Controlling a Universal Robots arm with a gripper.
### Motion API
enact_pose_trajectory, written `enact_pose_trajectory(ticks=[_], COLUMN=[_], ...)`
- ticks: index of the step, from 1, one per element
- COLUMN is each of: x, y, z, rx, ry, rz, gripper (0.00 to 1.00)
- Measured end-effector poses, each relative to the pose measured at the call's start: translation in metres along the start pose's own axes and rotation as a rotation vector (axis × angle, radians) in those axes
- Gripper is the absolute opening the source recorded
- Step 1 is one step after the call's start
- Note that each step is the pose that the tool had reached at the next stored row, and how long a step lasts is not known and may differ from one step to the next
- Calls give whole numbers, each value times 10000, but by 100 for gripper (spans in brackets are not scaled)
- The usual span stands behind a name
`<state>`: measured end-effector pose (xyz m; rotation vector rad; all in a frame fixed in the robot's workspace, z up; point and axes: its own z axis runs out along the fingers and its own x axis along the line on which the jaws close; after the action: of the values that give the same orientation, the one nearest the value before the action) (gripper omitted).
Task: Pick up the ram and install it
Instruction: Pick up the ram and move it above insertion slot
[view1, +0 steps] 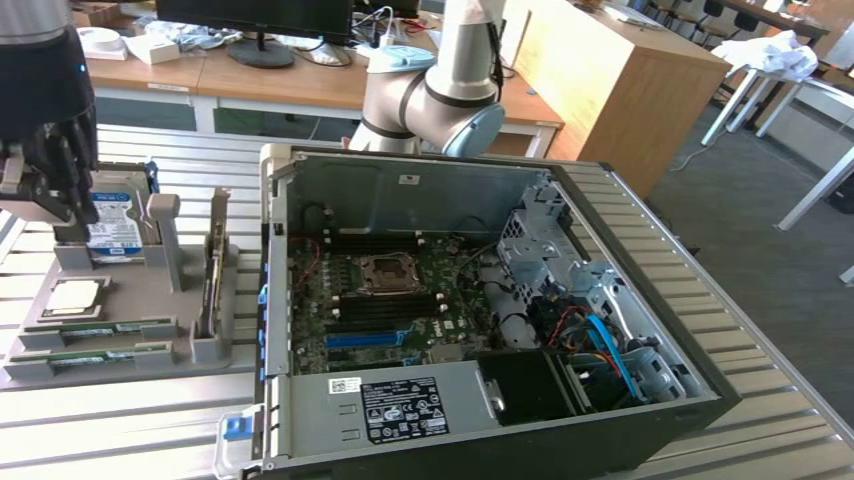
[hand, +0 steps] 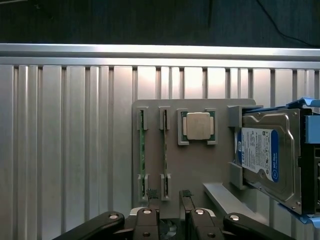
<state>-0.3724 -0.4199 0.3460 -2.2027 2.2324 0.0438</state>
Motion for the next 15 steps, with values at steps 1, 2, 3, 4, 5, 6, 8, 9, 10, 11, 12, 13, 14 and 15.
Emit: enact_pose_trajectory(ticks=[1,2,3,4,5,6,8,9,10,11,12,13,14,15], x=[0,1,1,2,2,3,3,4,4,5,5,5,6,6], y=[0,-1,-1,-1,-2,-2,-3,-3,-3,-3,-3,-4,-4,-4], z=[16,35,52,70,88,105,141,157,175,192,209,226,243,259], rx=[0,0,1,-1,1,0,1,0,-1,-1,0,1,0,0], ry=[0,-1,0,0,-1,0,0,0,0,1,0,-1,0,0], rz=[0,0,0,0,0,0,0,-1,-2,-2,-3,-4,-5,-6], gripper=[30,30,30,30,30,30,30,30,30,30,30,30,30,30])
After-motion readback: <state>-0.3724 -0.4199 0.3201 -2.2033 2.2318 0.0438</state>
